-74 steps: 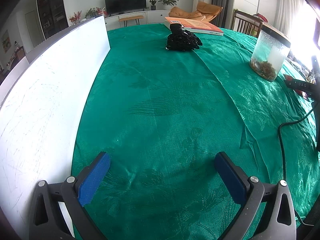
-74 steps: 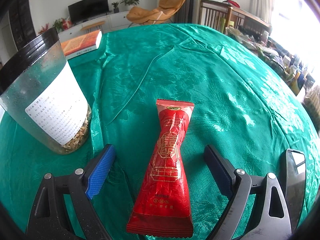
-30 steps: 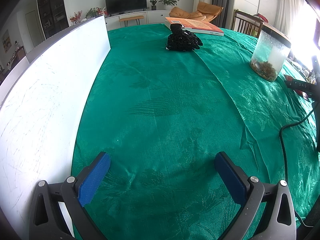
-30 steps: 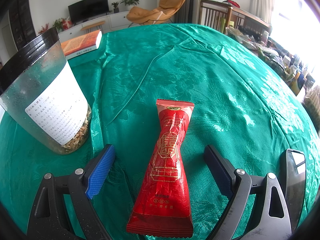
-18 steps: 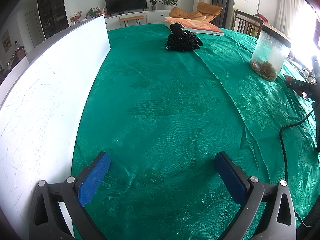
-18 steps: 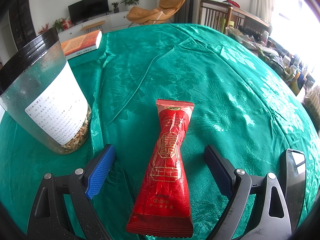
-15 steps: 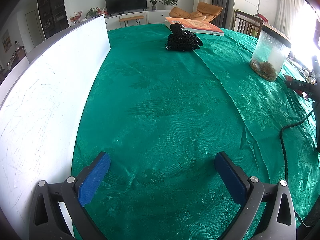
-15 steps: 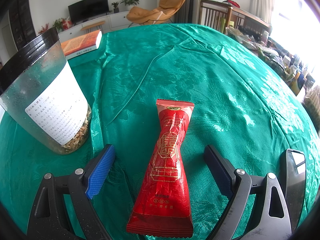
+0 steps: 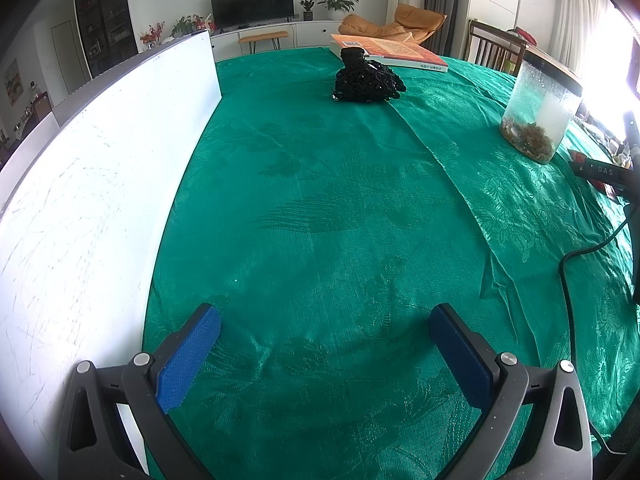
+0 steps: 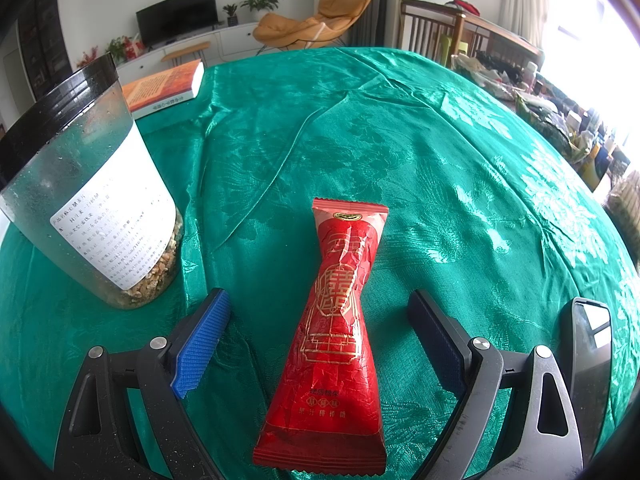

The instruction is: Organize soft objects

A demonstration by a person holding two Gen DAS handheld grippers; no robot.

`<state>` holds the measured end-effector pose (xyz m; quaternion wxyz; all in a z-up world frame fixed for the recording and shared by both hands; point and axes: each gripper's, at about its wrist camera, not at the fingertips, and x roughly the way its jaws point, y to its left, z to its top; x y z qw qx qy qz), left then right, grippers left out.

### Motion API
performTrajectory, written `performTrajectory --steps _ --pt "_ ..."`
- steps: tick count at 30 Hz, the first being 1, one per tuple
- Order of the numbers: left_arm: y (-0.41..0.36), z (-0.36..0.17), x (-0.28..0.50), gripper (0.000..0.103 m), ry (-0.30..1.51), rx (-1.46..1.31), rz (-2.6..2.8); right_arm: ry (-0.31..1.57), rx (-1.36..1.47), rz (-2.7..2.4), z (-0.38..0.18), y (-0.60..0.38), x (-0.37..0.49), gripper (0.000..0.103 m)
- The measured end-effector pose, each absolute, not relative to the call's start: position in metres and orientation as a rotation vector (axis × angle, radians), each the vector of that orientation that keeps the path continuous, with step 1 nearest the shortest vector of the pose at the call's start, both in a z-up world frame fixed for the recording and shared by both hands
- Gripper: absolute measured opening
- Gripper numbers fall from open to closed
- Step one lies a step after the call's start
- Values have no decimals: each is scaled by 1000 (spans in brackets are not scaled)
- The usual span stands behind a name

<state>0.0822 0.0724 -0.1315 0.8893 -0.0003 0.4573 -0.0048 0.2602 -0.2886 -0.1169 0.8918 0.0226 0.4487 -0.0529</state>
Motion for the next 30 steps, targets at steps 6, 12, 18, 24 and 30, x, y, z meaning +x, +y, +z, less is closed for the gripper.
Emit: performTrajectory --steps 6,12,18,24,30 --pt "72 -131 82 103 950 -1 -10 931 47 -110 -117 -289 260 92" --pt "72 -131 82 103 950 -1 -10 931 47 -110 -117 -289 260 92" --pt "72 -131 82 103 950 -1 -10 931 47 -110 -117 -289 260 92" --pt "68 -127 103 103 1022 -30 7 931 47 -110 -117 -289 260 92" --pt "46 -75 181 103 929 -99 -40 931 47 -110 -117 -288 260 92"
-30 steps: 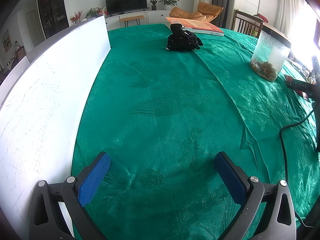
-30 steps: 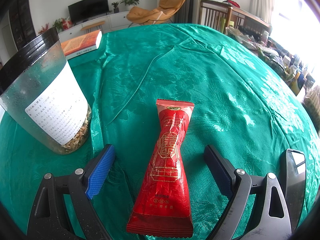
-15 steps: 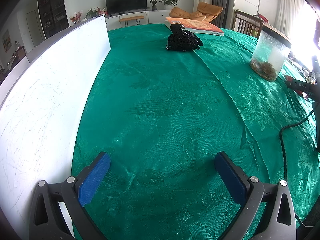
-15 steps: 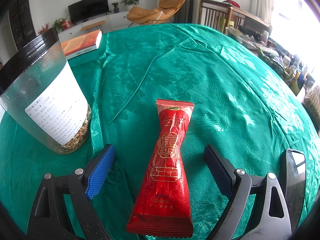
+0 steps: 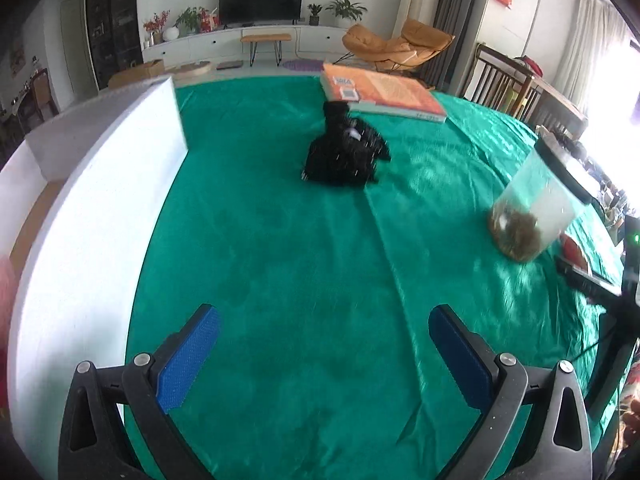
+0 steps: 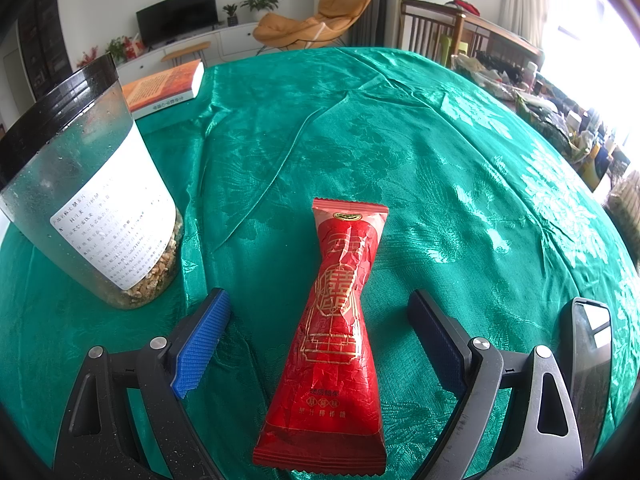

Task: Organize soft objects
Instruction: 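Grasp the black knitted mesh bag with the left gripper and lift it, then carry the mesh bag and red snack bag into the white box while opening both grippers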

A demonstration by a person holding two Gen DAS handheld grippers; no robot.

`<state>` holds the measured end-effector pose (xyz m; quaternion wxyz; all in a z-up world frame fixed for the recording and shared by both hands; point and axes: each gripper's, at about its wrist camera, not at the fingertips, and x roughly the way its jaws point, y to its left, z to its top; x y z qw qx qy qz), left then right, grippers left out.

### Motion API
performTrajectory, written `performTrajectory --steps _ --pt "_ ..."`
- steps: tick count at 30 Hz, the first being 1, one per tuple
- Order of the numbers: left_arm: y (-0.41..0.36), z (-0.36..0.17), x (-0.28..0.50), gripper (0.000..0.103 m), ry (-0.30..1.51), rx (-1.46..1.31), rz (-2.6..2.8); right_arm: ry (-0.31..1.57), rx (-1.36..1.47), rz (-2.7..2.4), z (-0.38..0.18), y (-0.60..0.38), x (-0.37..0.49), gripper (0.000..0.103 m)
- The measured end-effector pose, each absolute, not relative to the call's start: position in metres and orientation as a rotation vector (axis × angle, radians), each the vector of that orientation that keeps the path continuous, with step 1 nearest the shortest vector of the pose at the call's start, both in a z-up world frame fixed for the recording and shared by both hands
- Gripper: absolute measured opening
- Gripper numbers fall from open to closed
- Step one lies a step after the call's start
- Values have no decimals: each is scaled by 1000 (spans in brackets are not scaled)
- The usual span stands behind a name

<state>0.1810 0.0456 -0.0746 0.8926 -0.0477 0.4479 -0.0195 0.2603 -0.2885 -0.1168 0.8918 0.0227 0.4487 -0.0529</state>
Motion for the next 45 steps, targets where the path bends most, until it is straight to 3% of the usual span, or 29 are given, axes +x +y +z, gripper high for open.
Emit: performTrajectory --steps 5,11,17,23,25,27,28,29,30,31,36,45 --pt "28 -77 285 103 953 88 -13 931 47 -110 -117 -289 260 92" --pt "46 -108 364 103 1054 31 2 932 47 -110 -117 -289 260 92" --pt "53 -128 386 103 1113 -20 -12 946 36 -50 -116 -289 259 96" --pt "46 -130 388 103 1100 4 -15 1144 42 163 -110 -303 272 96" --pt "45 -129 391 98 1099 4 -23 1224 -7 176 -110 -299 284 94" --pt "43 -125 391 85 1083 19 -47 1236 33 163 -107 -306 289 93" --pt "40 -123 391 67 1073 29 -62 1223 56 143 -104 -311 290 91" --pt "38 -119 391 41 1068 41 -77 1221 69 130 -102 -315 290 84" --pt "35 -117 391 39 1074 55 -77 1229 66 119 -102 -318 290 63" --pt "35 -114 389 37 1081 54 -80 1258 57 115 -105 -318 289 16" --pt "44 -87 368 36 1063 -72 -153 1213 63 81 -91 -320 279 13" --pt "114 25 236 36 896 -171 -247 970 63 160 38 -266 270 13"
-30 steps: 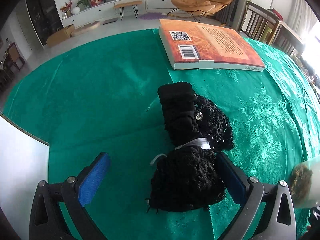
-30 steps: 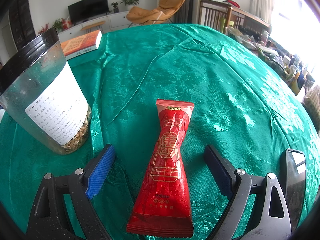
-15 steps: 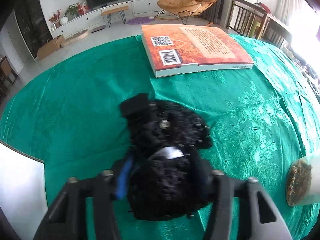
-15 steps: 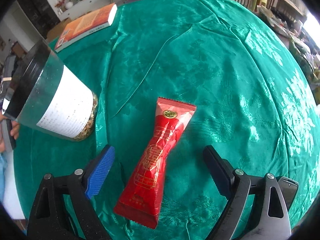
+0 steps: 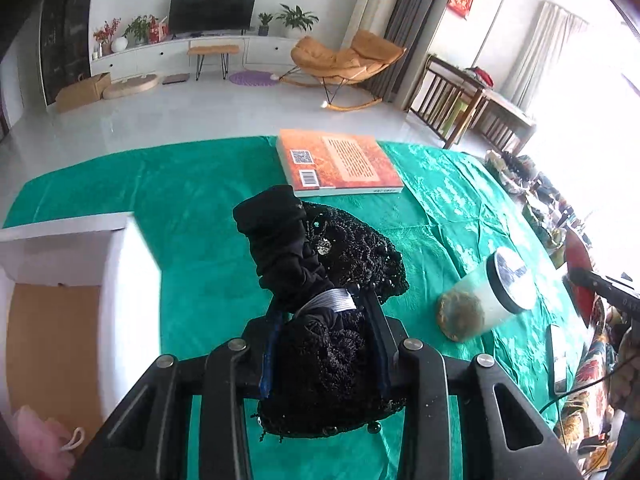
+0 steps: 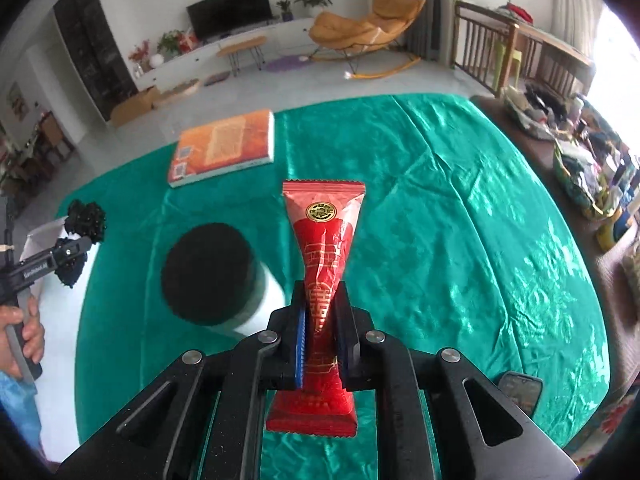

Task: Organize soft objects
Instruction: 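Carry the mesh bag and red snack bag into the white box while opening both grippers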

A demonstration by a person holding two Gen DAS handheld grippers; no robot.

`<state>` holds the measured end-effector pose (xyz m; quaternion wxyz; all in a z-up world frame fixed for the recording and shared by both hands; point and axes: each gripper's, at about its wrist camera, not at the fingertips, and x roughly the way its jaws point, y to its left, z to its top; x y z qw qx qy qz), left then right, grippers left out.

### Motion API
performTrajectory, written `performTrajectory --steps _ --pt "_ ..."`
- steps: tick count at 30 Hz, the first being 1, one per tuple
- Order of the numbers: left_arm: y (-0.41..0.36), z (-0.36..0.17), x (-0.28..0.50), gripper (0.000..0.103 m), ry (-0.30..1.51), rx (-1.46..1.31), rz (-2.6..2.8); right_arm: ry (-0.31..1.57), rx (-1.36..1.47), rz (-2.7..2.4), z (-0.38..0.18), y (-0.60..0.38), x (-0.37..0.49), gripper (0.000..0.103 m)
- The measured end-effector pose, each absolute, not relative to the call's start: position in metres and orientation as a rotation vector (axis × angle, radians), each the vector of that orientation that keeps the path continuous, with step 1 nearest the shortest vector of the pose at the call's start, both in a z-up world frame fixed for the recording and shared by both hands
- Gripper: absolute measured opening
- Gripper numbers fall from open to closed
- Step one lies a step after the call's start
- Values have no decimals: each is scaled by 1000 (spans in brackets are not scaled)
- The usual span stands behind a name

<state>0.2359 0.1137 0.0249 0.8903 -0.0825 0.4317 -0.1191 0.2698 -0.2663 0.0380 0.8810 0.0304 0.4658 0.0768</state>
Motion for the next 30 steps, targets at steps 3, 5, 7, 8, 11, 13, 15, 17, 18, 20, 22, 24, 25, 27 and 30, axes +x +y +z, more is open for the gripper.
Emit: performTrajectory --steps 3,5,7,8,11,13,15,17,18,20,22,24,25,27,30 --pt "175 43 175 37 875 -208 -167 929 54 323 70 -199 251 13" --pt "219 45 135 37 878 -225 -72 914 73 464 83 -146 232 13" --pt "259 42 98 37 882 -198 53 904 84 611 92 -89 211 13" --pt "276 40 82 37 886 -178 116 906 89 682 94 -61 200 13" --pt "316 31 38 45 896 -147 277 917 95 870 95 17 168 13" --pt "332 24 17 68 893 -141 361 941 97 970 89 61 148 15" --pt "339 18 1 98 869 -145 427 990 107 1061 75 99 133 28" --pt "336 17 -12 101 827 -138 471 1051 102 1139 53 131 122 86" --pt "336 15 -15 101 818 -128 480 1060 93 1147 44 139 117 85" --pt "329 16 -21 101 807 -105 498 1058 50 1135 31 149 112 85" --pt "322 18 -24 101 809 -84 518 1009 3 1100 27 146 106 85" --pt "313 21 -27 101 807 -84 530 958 -23 1063 29 139 104 85" --pt "308 23 -27 101 806 -92 538 928 -37 1041 32 136 102 85" --pt "300 27 -31 101 785 -106 544 849 -89 989 38 131 96 85" --pt "291 31 -39 101 745 -100 571 763 -180 898 44 127 89 85"
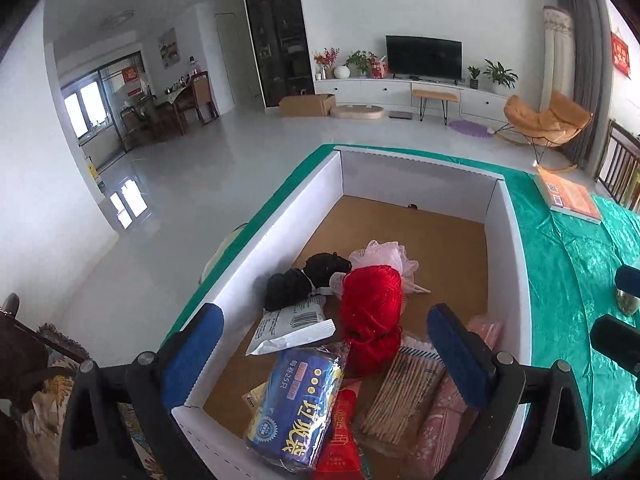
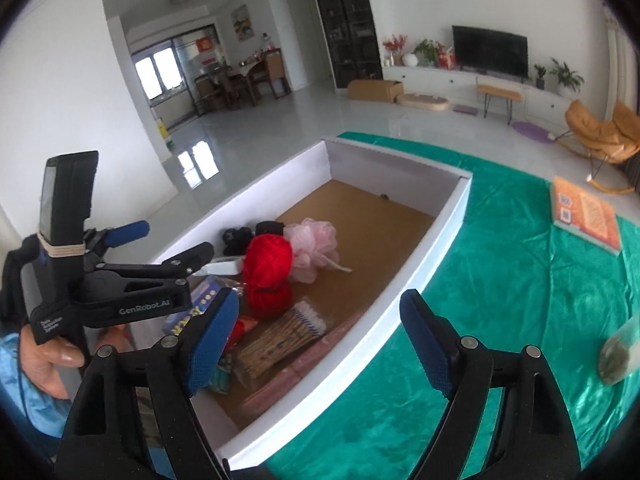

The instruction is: Organize soft objects

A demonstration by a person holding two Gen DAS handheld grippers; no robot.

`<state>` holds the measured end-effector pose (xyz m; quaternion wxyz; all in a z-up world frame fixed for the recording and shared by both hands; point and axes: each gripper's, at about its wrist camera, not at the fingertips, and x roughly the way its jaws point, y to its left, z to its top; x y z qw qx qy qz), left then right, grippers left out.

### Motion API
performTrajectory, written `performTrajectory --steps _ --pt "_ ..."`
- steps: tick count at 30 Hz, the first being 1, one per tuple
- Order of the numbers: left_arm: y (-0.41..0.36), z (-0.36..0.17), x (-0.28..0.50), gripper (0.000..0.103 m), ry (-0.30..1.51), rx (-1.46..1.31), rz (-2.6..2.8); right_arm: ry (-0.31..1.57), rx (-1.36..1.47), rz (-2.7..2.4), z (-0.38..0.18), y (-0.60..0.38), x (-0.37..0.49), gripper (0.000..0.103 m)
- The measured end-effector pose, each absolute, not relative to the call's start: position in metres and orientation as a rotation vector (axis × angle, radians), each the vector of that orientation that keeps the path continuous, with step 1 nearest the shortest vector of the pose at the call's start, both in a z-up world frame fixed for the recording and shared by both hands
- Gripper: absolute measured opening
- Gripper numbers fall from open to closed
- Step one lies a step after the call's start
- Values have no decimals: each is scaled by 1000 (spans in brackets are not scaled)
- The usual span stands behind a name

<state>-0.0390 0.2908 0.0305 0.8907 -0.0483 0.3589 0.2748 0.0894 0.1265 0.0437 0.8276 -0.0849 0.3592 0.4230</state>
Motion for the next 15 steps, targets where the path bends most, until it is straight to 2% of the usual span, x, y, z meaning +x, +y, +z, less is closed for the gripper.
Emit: performTrajectory --steps 15 --pt "288 27 -47 101 751 -79 642 810 -289 842 38 132 78 85"
